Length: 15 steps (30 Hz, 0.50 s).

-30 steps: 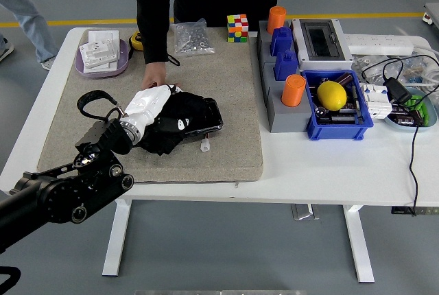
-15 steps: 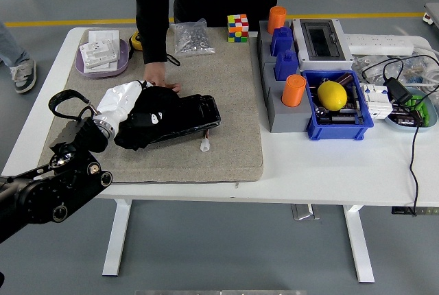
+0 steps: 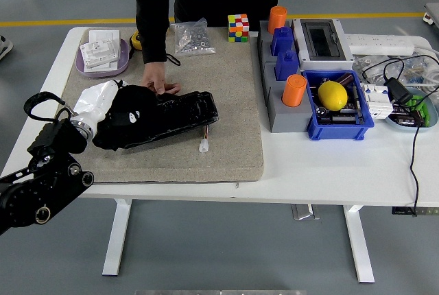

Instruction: Pick the rag up,wipe the panel,place it on the desk

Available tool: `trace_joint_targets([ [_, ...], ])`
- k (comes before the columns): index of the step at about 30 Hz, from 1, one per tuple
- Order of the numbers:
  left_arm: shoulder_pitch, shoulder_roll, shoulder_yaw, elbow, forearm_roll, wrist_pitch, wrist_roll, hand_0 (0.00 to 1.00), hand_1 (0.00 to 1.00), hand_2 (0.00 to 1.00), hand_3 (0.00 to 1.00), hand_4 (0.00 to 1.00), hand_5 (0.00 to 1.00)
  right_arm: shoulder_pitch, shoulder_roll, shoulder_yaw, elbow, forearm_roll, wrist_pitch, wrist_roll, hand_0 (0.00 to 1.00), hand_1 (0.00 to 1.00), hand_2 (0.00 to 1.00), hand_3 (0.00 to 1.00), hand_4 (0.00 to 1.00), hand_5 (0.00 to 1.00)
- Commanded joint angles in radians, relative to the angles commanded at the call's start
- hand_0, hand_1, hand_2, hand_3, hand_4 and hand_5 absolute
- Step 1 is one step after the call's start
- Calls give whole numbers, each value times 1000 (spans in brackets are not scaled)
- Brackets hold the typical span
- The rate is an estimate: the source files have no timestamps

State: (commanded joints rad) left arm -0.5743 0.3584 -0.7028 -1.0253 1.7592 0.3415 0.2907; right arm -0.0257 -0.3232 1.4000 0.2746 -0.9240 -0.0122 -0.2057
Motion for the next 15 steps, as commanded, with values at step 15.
trace_joint_targets([
  [15,7,8,-5,7,-6,5,-6,204,78,441,299,2,2,4,1,-2,-2,2,0,1,691,448,639,617,998,699],
])
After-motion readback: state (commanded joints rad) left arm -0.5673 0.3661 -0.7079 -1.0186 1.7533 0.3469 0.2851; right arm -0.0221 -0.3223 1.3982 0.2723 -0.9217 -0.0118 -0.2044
